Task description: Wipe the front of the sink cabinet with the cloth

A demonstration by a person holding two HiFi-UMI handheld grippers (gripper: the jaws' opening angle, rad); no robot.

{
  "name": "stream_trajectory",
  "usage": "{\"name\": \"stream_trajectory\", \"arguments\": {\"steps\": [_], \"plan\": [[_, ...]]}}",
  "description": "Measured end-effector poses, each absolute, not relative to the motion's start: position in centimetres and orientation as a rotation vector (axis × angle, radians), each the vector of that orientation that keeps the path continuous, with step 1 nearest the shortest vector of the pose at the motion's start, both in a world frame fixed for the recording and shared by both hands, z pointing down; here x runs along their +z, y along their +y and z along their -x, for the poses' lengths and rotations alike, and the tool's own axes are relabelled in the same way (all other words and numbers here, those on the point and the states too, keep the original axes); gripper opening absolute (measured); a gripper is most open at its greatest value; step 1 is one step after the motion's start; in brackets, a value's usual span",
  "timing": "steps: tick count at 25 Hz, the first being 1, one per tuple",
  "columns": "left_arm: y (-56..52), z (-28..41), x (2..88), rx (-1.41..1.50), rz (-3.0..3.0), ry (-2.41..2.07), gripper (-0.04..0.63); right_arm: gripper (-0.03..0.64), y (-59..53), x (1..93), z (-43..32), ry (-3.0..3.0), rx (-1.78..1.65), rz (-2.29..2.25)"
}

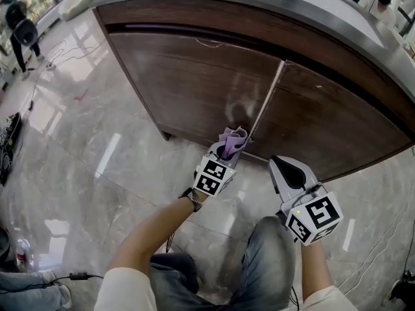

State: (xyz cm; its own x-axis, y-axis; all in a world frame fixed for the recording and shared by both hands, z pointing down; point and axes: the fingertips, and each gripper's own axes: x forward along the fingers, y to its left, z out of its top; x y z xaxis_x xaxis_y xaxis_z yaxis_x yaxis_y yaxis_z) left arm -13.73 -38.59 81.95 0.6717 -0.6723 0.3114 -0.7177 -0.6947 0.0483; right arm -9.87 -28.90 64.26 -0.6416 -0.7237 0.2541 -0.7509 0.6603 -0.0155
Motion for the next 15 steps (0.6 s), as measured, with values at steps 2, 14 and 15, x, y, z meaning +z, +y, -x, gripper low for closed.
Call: {"name": "stream_trajectory", "arguments": {"steps": [2, 14, 15], "plan": [[-39.3, 14.8, 82.8, 0.423, -2.753, -1.125, 0.043, 0.008, -29.1, 64.7, 9.7, -2.646, 0.183, -1.205], [-43.7, 29.6, 82.7, 0.199, -2.564, -1.456, 0.044, 0.008, -30.4, 66.2, 9.9, -2.639, 0.216, -1.187], [-44.2, 31.7, 82.6, 0.178, -2.517, -1.525, 0.044, 0.008, -30.4, 66.3, 10.0, -2.641, 0.218, -1.182]]}}
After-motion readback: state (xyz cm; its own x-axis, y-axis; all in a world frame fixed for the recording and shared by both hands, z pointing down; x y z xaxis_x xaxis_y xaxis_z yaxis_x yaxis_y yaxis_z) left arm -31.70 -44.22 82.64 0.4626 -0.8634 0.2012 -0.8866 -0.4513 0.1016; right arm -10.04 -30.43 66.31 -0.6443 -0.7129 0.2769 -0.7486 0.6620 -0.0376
